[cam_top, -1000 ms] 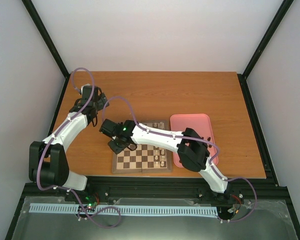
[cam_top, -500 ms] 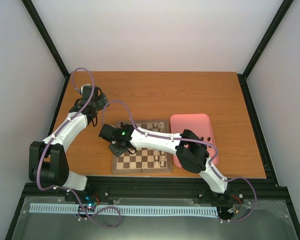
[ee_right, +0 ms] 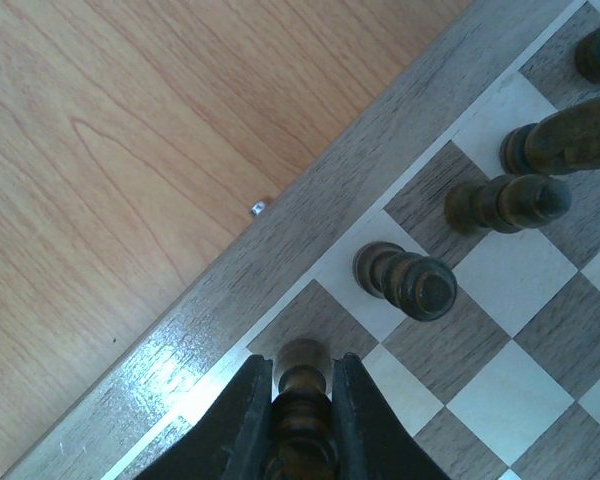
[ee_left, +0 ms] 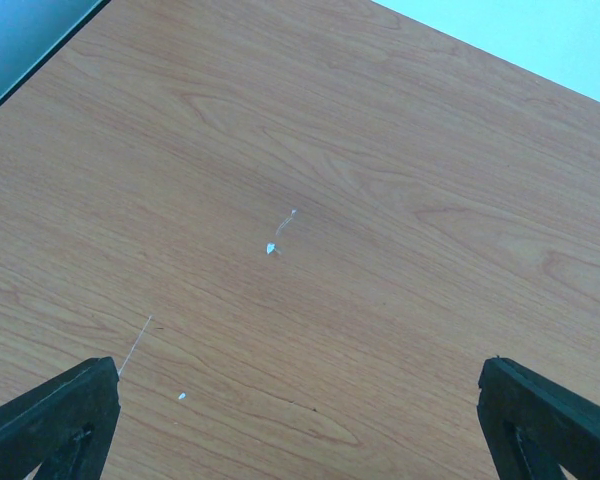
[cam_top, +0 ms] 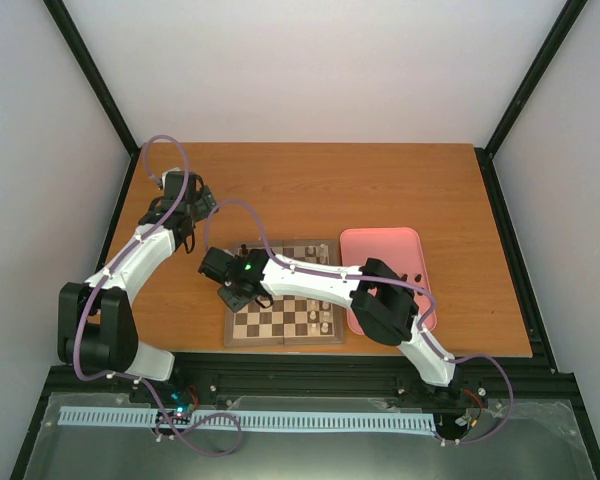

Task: Set up the chess pieces on the board
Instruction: Place the chess piece on the chessboard.

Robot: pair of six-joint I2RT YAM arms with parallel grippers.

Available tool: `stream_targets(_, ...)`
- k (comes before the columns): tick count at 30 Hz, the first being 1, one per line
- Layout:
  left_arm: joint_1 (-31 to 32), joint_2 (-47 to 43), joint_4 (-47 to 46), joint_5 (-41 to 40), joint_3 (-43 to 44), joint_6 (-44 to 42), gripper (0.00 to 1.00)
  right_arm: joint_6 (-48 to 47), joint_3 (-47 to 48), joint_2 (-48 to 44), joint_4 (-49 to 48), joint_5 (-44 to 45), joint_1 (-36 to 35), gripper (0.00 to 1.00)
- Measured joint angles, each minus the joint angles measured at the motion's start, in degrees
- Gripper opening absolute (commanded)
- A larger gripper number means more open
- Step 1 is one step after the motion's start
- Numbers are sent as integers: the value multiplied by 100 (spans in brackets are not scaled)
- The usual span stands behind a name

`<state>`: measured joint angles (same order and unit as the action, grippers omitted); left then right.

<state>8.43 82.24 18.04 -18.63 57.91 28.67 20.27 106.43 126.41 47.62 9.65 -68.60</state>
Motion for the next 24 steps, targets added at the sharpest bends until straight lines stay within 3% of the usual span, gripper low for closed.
stream_targets(12,0,24,-2,2,0,0,100,13,-24,4,-114,-9,37,13)
stream_targets(24,0,90,-4,2,0,0,100,11,-85,31,-164,-42,52,30)
